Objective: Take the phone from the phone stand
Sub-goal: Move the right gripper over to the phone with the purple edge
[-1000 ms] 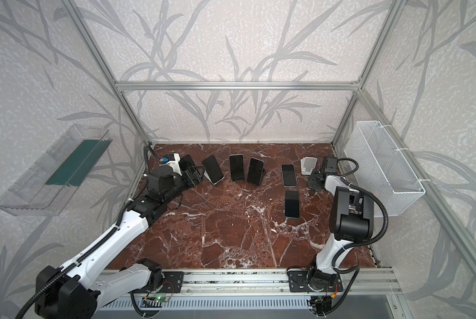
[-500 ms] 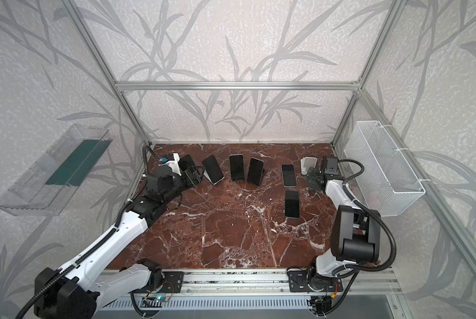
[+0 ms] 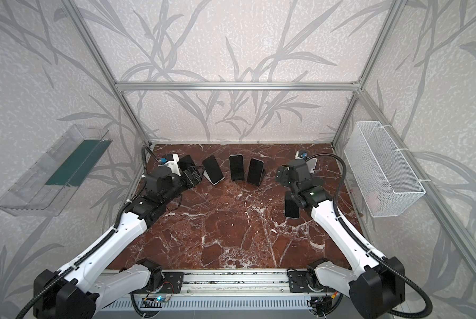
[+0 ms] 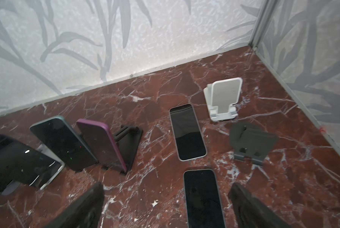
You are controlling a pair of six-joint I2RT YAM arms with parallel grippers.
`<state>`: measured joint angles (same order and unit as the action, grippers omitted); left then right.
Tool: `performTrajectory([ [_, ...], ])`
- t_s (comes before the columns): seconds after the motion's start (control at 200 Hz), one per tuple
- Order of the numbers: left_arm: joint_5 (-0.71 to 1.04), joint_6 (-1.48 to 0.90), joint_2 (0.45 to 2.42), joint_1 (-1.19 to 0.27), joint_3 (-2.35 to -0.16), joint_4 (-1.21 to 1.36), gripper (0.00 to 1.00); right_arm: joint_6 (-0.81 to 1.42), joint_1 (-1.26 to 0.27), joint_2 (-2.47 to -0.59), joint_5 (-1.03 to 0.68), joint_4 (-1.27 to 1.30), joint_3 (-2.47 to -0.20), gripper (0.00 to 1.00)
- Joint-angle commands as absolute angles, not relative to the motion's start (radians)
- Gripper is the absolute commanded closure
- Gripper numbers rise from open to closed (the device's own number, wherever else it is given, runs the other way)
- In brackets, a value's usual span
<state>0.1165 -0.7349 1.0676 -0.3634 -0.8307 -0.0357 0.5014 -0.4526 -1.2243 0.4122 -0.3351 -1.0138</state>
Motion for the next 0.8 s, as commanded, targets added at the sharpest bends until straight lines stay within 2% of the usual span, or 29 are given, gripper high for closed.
performTrajectory([
  [0.0, 0.119, -0.717, 1.049, -0.362, -0.853, -0.043, 0.17, 0.59, -0.537, -1.346, 0.569, -0.373, -1.12, 0.01],
  [0.18, 0.073, -0.689, 1.017, -0.363, -0.844, -0.046, 0.17, 0.686, -0.631, -1.593, 0.691, -0.498, -1.378, 0.01],
  [0.345, 0.065, -0.678, 1.025, -0.363, -0.848, -0.055, 0.17, 0.773, -0.65, -1.764, 0.728, -0.58, -1.548, 0.01],
  [0.595, 0.075, -0.679, 1.037, -0.363, -0.842, -0.043, 0.17, 0.796, -0.655, -1.935, 0.757, -0.658, -1.729, 0.01],
  [0.795, 0.104, -0.696, 1.049, -0.364, -0.837, -0.024, 0.17, 0.815, -0.66, -2.003, 0.772, -0.622, -1.767, 0.01],
])
